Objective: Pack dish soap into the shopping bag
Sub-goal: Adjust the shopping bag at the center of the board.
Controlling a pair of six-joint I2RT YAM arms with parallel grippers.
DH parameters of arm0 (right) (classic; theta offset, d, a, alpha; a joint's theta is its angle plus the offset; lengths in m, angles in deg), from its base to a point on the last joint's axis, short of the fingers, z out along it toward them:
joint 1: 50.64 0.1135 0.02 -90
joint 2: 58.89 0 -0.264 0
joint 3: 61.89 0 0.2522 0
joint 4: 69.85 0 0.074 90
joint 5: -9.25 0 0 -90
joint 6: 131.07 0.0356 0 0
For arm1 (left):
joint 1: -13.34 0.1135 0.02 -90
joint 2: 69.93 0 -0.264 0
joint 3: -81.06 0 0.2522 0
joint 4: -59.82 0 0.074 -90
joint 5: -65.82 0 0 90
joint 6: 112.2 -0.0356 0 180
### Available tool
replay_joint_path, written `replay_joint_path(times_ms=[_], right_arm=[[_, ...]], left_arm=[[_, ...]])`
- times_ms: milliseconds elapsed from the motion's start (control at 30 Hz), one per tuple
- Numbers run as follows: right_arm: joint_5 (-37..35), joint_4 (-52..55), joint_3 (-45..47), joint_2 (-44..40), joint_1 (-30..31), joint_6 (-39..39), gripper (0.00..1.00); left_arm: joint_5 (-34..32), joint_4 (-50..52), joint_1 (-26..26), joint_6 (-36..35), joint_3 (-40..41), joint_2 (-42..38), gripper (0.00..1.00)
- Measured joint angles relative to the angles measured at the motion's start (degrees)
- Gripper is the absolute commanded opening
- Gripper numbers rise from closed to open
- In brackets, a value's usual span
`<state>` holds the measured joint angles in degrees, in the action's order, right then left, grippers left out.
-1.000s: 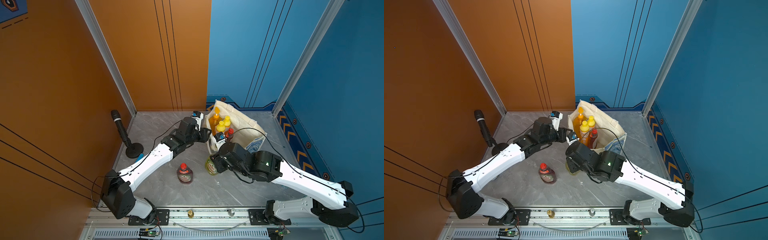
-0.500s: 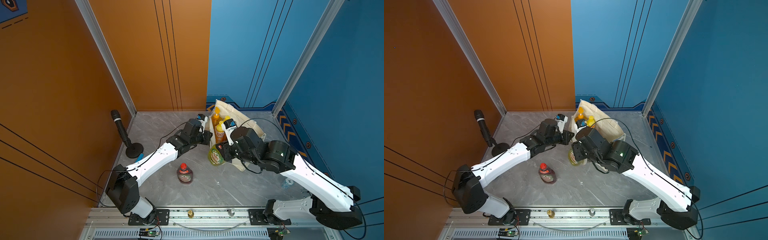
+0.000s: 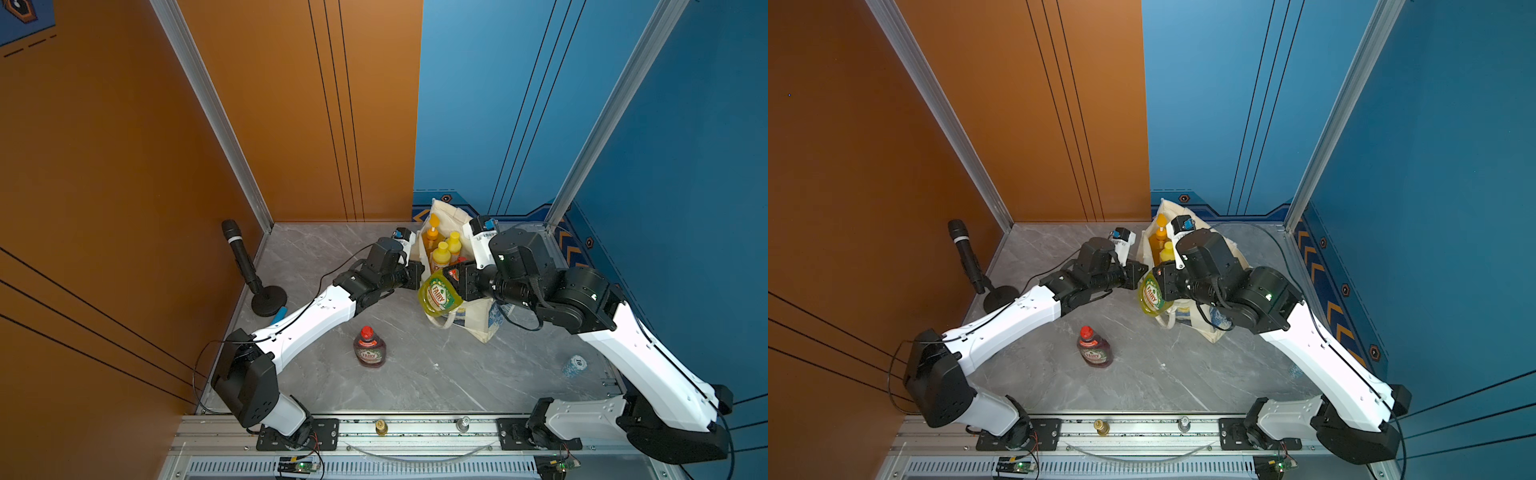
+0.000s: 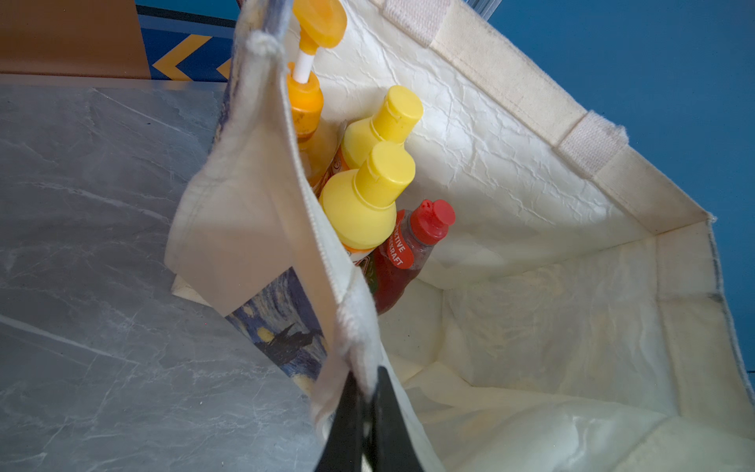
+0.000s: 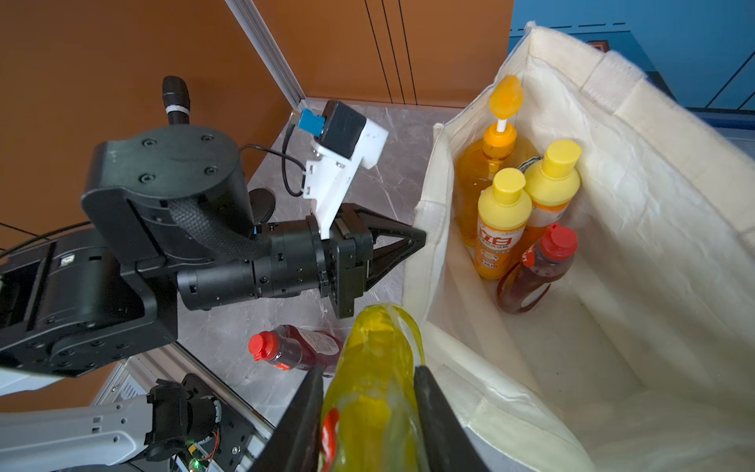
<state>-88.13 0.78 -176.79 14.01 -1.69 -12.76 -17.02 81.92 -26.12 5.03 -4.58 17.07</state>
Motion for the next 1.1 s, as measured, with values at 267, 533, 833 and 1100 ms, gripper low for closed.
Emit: replay_joint_path(times_ms=[267,533,833,1100], right_arm=[[-0.33,1.68,-3.37,-0.85,-6.6,-1.42,0.0],[-2.91,4.48,-3.08,-1.07,-13.51,-1.46,0.0],[-8.59,4.7,2.73,-0.98,-14.58,-0.26,0.0],[-13.25,3.52,8.59,-0.83,-14.58,3.17,0.0]], left_arm=[[0.02,0.04,-0.48,0.0,0.2,0.02,0.0],[0.02,-0.02,-0.94,0.0,0.37,0.0,0.0],[0.0,-0.2,-1.88,0.2,1.92,-1.2,0.0],[0.04,-2.89,-2.29,2.29,4.26,-2.01,0.0]])
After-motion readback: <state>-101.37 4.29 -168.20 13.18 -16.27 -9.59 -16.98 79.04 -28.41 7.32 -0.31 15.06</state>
